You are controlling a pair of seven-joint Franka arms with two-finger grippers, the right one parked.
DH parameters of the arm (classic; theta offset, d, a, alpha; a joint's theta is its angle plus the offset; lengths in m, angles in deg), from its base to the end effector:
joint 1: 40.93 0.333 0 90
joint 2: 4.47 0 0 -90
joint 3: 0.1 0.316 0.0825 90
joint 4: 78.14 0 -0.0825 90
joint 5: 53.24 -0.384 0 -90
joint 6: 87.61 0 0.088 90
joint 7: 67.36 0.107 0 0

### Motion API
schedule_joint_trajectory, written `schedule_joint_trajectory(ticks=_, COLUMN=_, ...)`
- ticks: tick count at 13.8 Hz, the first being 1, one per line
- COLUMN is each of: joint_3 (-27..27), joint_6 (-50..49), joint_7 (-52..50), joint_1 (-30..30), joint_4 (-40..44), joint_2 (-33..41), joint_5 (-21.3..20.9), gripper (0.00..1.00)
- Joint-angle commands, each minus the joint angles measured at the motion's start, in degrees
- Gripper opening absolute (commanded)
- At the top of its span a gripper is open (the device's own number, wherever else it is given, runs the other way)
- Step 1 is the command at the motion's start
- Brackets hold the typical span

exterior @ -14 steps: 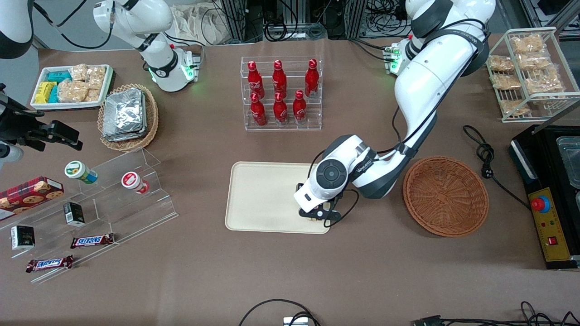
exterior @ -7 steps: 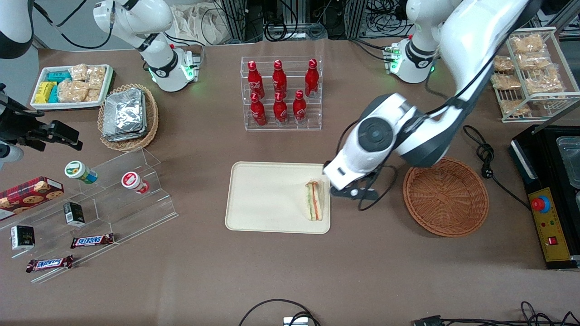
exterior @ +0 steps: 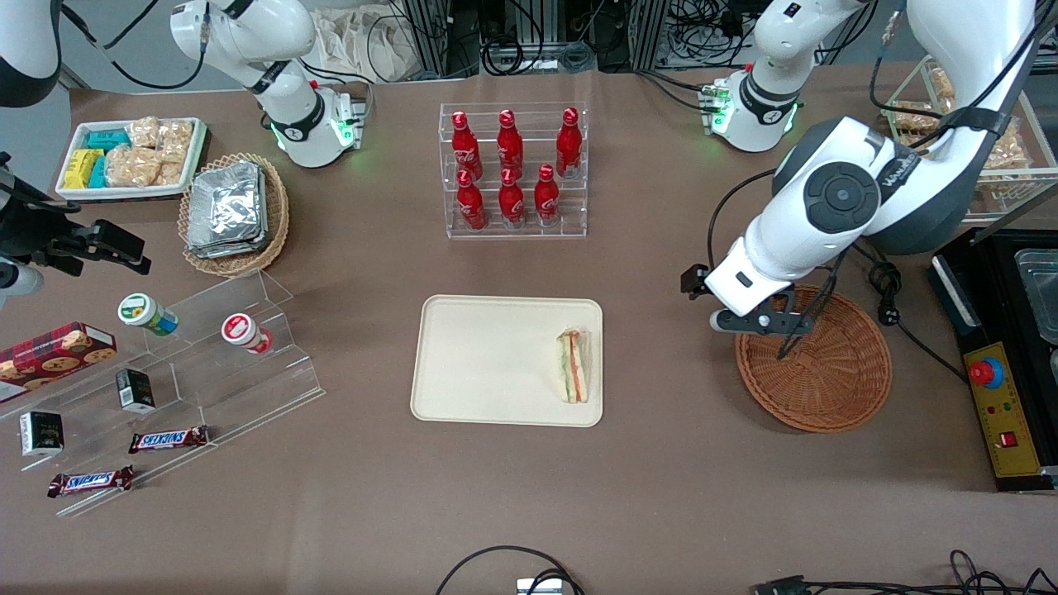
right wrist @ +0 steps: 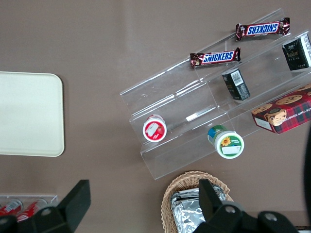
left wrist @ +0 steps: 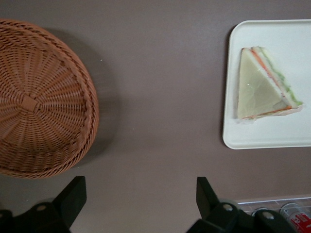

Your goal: Place sandwich from basket to tray

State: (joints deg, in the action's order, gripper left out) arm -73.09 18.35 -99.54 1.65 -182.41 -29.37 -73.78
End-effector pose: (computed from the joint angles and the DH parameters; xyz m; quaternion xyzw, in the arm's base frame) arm 0.5527 -0.2180 0.4350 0.9978 -0.0379 -0.0523 0.0123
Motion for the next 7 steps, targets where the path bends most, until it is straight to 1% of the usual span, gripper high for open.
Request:
schedule_joint_trajectory(ticks=1, joint_3=-1.53, joint_6=-3.12, joint_7=-0.34, joint_1=-0.3, joint_4=2.05, joint_2=2.48, joint_5=0.24, gripper=1.0)
schedule_joint_trajectory(ticks=3, joint_3=-1.63, joint_6=-3.83, joint_7=0.36, joint_1=-0.3, joint_4=2.5, joint_2=3.96, joint_5=0.24, gripper=1.0)
schedule_joint_trajectory(ticks=4, joint_3=-0.5, joint_6=-3.4, joint_7=1.67, joint_1=-0.82, joint_4=2.41, joint_2=6.15, joint_5=0.85, gripper=1.0)
schedule_joint_trajectory(ticks=5, joint_3=2.73, joint_6=-3.91, joint_7=4.46, joint_1=-3.09, joint_4=2.67, joint_2=8.78, joint_5=1.11, gripper=1.0)
schedule_joint_trajectory(ticks=6, joint_3=9.99, joint_6=-6.27, joint_7=6.49, joint_1=-8.94, joint_4=4.15, joint_2=9.77, joint_5=1.81, gripper=1.0)
schedule_joint_trajectory(ticks=7, joint_3=17.81, joint_6=-10.9, joint_7=8.17, joint_1=-15.18, joint_4=9.22, joint_2=11.08, joint_5=5.47, gripper=1.0)
